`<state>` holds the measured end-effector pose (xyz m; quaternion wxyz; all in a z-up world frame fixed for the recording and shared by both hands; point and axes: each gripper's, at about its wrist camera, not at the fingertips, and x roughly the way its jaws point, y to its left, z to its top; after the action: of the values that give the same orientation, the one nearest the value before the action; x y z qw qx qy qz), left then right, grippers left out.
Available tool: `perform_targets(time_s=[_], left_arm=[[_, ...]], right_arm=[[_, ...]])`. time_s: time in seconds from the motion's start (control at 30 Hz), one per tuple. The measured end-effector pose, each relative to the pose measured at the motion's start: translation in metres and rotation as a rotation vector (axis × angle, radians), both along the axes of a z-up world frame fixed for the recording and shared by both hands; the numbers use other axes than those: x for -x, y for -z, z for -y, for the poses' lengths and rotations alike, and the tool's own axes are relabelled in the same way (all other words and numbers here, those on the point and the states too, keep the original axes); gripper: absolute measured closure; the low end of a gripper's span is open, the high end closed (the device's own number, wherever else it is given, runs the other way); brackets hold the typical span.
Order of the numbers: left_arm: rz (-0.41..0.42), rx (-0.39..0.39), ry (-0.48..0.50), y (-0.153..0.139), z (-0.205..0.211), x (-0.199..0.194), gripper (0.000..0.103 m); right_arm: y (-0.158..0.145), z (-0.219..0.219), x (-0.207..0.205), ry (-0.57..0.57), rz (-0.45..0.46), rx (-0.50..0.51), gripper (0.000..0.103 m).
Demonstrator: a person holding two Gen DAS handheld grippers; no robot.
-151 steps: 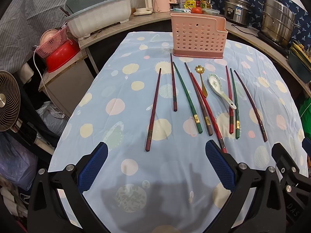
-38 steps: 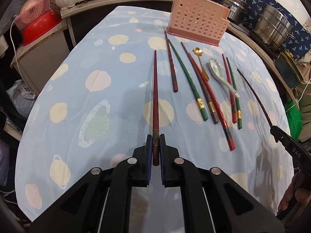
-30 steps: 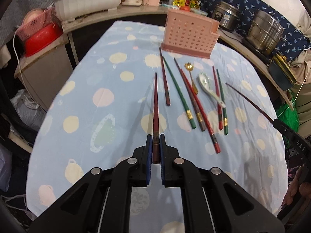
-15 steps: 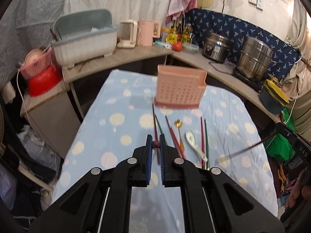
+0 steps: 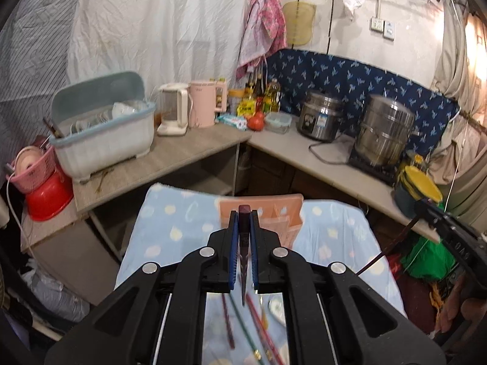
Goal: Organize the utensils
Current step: 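Lift both held chopsticks and carry them over the pink holder, then lower the chopsticks into the pink holder and open both grippers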
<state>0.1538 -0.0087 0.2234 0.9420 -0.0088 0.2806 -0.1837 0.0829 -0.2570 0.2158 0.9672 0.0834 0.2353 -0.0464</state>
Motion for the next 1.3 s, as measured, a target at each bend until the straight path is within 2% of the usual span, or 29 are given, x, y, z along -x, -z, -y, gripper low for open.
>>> perform_targets(time_s=[0.23, 0.4, 0.53, 0.7, 0.83, 1.0, 1.07, 1.13, 1.2, 1.3], left_arm=[[0.102, 0.03, -0.038, -0.05, 0.021, -0.067, 0.096], [0.151, 0.026, -0.065, -0.056, 0.034, -0.111, 0.096], [0.139, -0.008, -0.081, -0.037, 0.042, -0.138, 0.096], [0.054, -0.032, -0.085, 0.012, 0.044, -0.164, 0.096], [0.001, -0.045, -0.097, 0.044, 0.042, -0.174, 0.096], [-0.033, -0.049, -0.111, 0.066, 0.037, -0.177, 0.096], [-0.025, -0.046, -0.143, 0.071, 0.033, -0.174, 0.088], [-0.023, -0.057, -0.167, 0.071, 0.031, -0.171, 0.046], [0.0, -0.061, -0.187, 0.069, 0.027, -0.163, 0.044], [-0.015, -0.057, -0.185, 0.066, 0.021, -0.158, 0.043]], right_arm=[[-0.041, 0.0, -0.076, 0.0, 0.063, 0.031, 0.096], [-0.047, -0.003, -0.128, -0.004, 0.086, 0.055, 0.096], [-0.029, 0.001, -0.161, -0.004, 0.053, 0.039, 0.096], [0.012, 0.008, -0.187, -0.007, -0.016, 0.008, 0.096], [0.038, 0.013, -0.195, 0.012, -0.065, 0.021, 0.096], [0.058, 0.021, -0.193, 0.033, -0.1, 0.027, 0.094], [0.06, 0.022, -0.191, 0.051, -0.092, 0.041, 0.083], [0.055, 0.023, -0.184, 0.076, -0.062, 0.053, 0.048], [0.047, 0.023, -0.172, 0.103, -0.017, 0.07, 0.043], [0.035, 0.022, -0.161, 0.106, 0.004, 0.087, 0.043]])
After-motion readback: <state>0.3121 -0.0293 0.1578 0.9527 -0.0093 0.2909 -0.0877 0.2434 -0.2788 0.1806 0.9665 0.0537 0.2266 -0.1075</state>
